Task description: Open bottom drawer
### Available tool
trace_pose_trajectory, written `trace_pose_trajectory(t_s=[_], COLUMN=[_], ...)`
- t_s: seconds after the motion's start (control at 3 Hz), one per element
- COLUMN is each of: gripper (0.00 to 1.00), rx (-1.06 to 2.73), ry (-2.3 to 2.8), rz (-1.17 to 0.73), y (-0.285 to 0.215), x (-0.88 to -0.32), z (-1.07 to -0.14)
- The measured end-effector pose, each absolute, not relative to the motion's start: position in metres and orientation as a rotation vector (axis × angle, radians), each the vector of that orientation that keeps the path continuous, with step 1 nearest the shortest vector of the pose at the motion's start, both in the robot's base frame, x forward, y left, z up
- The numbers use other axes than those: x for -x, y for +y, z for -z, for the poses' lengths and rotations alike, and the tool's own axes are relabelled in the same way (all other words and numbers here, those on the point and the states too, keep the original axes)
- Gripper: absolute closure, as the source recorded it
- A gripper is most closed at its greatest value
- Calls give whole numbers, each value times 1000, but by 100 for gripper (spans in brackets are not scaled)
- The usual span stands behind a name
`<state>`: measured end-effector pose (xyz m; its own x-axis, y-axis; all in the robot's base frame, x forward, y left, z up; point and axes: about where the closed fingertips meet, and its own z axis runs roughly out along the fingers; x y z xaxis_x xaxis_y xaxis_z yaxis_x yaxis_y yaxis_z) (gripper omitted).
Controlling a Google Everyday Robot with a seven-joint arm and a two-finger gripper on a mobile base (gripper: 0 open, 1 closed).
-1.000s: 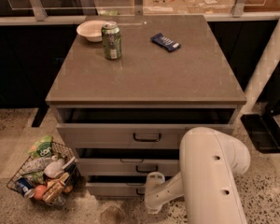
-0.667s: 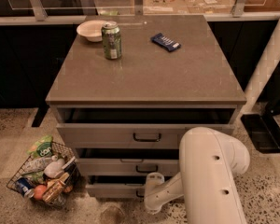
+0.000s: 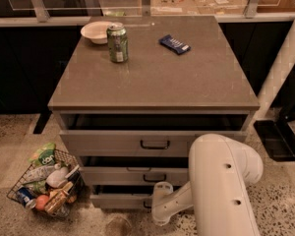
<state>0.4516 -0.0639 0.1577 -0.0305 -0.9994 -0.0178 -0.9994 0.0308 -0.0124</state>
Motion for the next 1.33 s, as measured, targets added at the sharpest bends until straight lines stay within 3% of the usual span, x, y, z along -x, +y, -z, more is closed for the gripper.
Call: trace_pose_trajectory(t_s=[0.67, 1.33], gripper=[97, 53], rx=[2172, 2172], ry=[2240, 2240], rz=[-6, -6], y=[-64, -64], x=[-452, -452], z=[-158, -158])
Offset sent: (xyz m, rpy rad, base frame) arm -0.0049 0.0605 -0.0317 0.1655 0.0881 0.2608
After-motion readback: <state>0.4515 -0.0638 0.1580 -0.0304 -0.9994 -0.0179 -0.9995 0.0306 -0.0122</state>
